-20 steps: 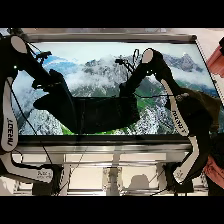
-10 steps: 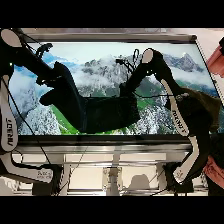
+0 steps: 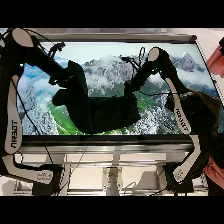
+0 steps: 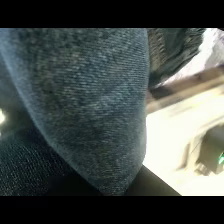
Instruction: Fold the clothes and pants, and hang the long-sleeved shirts on hangers.
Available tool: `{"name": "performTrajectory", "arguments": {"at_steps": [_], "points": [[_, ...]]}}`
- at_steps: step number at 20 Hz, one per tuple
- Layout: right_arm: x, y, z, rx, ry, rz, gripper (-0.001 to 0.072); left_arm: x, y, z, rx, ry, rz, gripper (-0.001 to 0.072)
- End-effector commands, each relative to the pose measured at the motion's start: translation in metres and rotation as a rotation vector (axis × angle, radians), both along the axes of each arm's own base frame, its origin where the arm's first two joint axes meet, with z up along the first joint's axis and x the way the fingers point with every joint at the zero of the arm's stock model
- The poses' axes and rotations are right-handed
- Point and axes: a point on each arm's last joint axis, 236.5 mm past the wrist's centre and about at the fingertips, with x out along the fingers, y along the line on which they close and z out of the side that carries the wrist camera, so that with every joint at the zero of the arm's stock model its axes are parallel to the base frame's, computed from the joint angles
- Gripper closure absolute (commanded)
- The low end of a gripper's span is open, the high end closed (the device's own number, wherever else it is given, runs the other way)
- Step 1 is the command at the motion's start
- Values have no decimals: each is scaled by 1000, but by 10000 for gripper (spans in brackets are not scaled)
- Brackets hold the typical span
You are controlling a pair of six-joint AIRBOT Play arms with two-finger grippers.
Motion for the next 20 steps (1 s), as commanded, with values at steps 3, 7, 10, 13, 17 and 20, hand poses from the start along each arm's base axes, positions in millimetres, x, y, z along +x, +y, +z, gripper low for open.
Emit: {"name": "performTrajectory", "arguments": {"at_steps": [3, 7, 10, 13, 17, 20], "points": [[9, -25, 1, -2, 14, -50, 499, 11, -70, -12, -41, -73, -46, 662], [8, -36, 1, -7, 33, -65, 499, -6, -113, -70, 44, 16, -155, 662], [8, -36, 1, -5, 34, -66, 499, -8, -141, -93, 41, 21, -184, 661], [9, -36, 1, -5, 32, -67, 498, -12, -167, -102, 1, 20, -199, 652], [10, -37, 1, -6, 29, -69, 497, -14, -198, -90, -127, 24, -192, 652], [14, -50, -2, -32, 26, -92, 468, -12, -218, -71, -245, 36, -161, 441]]}}
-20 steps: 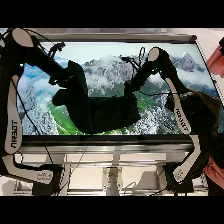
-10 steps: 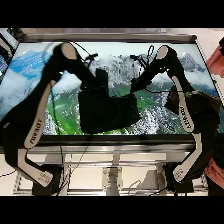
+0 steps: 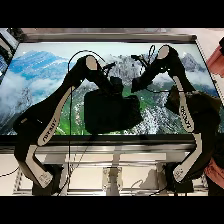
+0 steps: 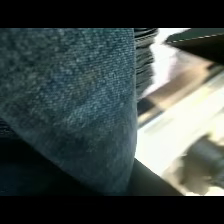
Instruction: Fold the clothes and pants, and hang the long-sleeved shirts on hangers.
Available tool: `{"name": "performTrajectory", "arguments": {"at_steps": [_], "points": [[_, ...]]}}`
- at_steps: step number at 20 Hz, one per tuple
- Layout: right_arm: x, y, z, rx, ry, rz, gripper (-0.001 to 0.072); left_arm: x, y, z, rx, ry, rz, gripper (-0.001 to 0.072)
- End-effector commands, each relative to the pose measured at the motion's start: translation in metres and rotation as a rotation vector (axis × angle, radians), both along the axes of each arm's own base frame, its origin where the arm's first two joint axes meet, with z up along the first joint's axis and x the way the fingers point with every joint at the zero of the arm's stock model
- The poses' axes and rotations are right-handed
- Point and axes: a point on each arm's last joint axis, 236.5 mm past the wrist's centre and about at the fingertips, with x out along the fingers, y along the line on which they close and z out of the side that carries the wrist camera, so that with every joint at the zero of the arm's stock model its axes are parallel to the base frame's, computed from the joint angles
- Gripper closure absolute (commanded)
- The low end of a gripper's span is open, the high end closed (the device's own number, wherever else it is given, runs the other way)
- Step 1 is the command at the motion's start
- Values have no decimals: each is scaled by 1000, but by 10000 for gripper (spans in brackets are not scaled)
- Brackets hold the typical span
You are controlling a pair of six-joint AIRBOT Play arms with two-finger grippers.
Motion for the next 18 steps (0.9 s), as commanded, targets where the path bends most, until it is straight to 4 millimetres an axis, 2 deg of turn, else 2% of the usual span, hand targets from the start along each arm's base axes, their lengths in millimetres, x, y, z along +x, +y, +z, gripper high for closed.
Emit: {"name": "performTrajectory", "arguments": {"at_steps": [1, 2, 5, 8, 10, 12, 14, 15, 16, 17, 18], "points": [[7, -22, -5, -48, -3, -41, 353, -1, -29, 24, -152, 36, 29, 268], [11, -37, -7, -84, -1, -81, 305, -2, -35, 31, -191, 51, 35, 169], [22, -86, 3, -143, -28, -193, 306, -7, -53, 57, -323, 97, 41, 157], [28, -127, 32, -139, -77, -307, 305, -2, -68, 80, -438, 77, 53, 157], [27, -144, 51, -134, -111, -357, 305, 8, -72, 88, -480, 20, 58, 157], [23, -144, 69, -112, -142, -366, 305, 16, -67, 88, -489, -37, 45, 159], [18, -123, 81, -42, -148, -340, 304, 28, -51, 79, -435, -88, 46, 181], [13, -109, 81, -7, -134, -315, 289, 35, -35, 66, -357, -127, 42, 182], [5, -95, 76, 16, -104, -286, 139, 40, -15, 51, -252, -155, 40, 182], [-2, -85, 66, 10, -71, -261, 19, 45, 14, 31, -105, -165, 57, 182], [-11, -74, 52, 0, -32, -234, 21, 49, 46, 14, 53, -189, 64, 182]]}}
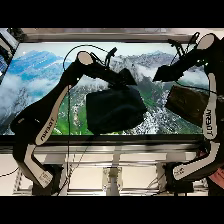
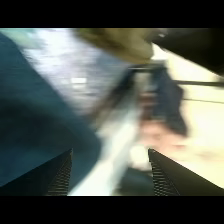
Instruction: Fold the clothes and pants, and hang the long-sleeved shirts on hangers.
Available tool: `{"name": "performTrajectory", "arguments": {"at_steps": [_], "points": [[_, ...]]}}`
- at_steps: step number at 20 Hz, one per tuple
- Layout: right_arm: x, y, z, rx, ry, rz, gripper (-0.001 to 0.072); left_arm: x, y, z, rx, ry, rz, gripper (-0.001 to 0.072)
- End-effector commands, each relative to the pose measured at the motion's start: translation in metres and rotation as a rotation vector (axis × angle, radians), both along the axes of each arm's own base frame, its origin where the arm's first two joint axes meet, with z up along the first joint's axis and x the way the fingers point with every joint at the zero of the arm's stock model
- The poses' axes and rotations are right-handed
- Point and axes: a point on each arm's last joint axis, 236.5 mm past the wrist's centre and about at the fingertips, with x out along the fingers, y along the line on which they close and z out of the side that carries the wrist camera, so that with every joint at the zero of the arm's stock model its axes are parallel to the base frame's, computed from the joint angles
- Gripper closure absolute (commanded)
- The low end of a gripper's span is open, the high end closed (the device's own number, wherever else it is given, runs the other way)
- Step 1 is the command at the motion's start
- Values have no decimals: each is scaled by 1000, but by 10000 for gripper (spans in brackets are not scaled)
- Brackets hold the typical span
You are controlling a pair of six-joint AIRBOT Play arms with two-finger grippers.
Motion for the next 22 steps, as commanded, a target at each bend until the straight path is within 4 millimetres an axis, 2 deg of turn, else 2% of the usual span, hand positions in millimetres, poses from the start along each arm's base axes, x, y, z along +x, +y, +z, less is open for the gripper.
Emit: {"name": "performTrajectory", "arguments": {"at_steps": [1, 3, 4, 5, 8, 9, 10, 11, 12, 14, 17, 19, 22], "points": [[-27, 39, -25, 36, 85, 90, 21, 20, 104, -52, 489, -85, 73, 182], [-35, 54, -52, 2, 112, 117, 22, 28, 167, -53, 748, -149, 123, 182], [-37, 60, -64, -23, 115, 122, 23, 29, 185, -46, 814, -170, 139, 182], [-41, 66, -75, -37, 131, 131, 31, 29, 201, -38, 861, -189, 157, 182], [-62, 84, -99, -51, 201, 173, 42, 23, 228, -21, 899, -216, 197, 182], [-68, 88, -107, -59, 215, 184, 88, 16, 236, -19, 902, -207, 207, 182], [-75, 90, -113, -65, 233, 191, 187, 9, 247, -19, 906, -198, 219, 182], [-83, 88, -121, -76, 260, 196, 362, 1, 256, -20, 908, -192, 231, 182], [-93, 85, -125, -80, 300, 207, 659, -8, 266, -22, 908, -189, 245, 182], [-116, 71, -125, -88, 371, 256, 685, -28, 286, -28, 900, -199, 281, 182], [-125, 46, -129, -100, 405, 192, 685, -59, 314, -38, 884, -223, 348, 182], [-139, 25, -147, -142, 459, 154, 684, -79, 330, -46, 886, -215, 377, 182], [-160, 15, -168, -147, 526, 123, 665, -98, 347, -54, 894, -191, 411, 182]]}}
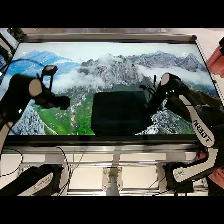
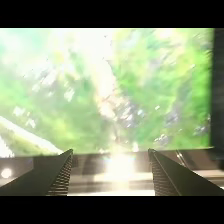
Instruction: Fold the clothes and pants, and hang the long-sleeved shirts on hangers.
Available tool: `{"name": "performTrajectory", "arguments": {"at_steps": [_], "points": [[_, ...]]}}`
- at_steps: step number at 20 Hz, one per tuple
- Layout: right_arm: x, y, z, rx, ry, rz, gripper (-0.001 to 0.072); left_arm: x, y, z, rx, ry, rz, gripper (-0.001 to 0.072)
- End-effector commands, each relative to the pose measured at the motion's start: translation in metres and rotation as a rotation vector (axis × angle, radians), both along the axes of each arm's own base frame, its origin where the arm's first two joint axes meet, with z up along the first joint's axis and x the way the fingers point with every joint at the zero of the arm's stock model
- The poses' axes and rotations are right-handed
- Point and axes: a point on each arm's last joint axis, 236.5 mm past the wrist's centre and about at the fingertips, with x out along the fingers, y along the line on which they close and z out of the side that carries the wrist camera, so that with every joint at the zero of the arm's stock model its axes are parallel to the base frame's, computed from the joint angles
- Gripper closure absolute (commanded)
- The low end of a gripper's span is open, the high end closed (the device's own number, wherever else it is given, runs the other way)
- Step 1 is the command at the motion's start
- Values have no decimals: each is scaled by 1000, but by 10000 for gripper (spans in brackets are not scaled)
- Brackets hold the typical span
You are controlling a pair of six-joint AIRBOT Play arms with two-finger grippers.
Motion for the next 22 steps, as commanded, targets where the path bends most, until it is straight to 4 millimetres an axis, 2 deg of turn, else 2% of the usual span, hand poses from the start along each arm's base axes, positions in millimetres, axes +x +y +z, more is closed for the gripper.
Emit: {"name": "performTrajectory", "arguments": {"at_steps": [1, 3, 5, 7, 9, 12, 16, 19, 20, 22], "points": [[-23, -17, -18, -37, 68, -25, 530, -20, 20, -10, -2, -22, 45, 182], [-20, -16, -13, -35, 45, -27, 150, -19, 22, -9, 0, -33, 51, 182], [-6, -16, -3, -36, -51, -42, 108, -16, 23, -8, 1, -45, 50, 182], [10, -16, 7, -34, -156, -60, 28, -14, 22, -7, -1, -55, 50, 182], [30, -11, 11, -18, -249, -91, 28, -13, 22, -7, -2, -58, 49, 182], [49, 0, 0, 19, -292, -146, 28, -13, 22, -7, -2, -58, 49, 182], [52, 10, -23, 47, -243, -184, 32, -13, 22, -7, -2, -58, 49, 182], [49, 29, -38, 90, -189, -206, 40, -13, 22, -7, -2, -58, 49, 182], [47, 40, -41, 116, -173, -206, 68, -13, 22, -7, -2, -58, 49, 182], [48, 59, -41, 150, -190, -192, 331, -13, 22, -7, -2, -58, 49, 182]]}}
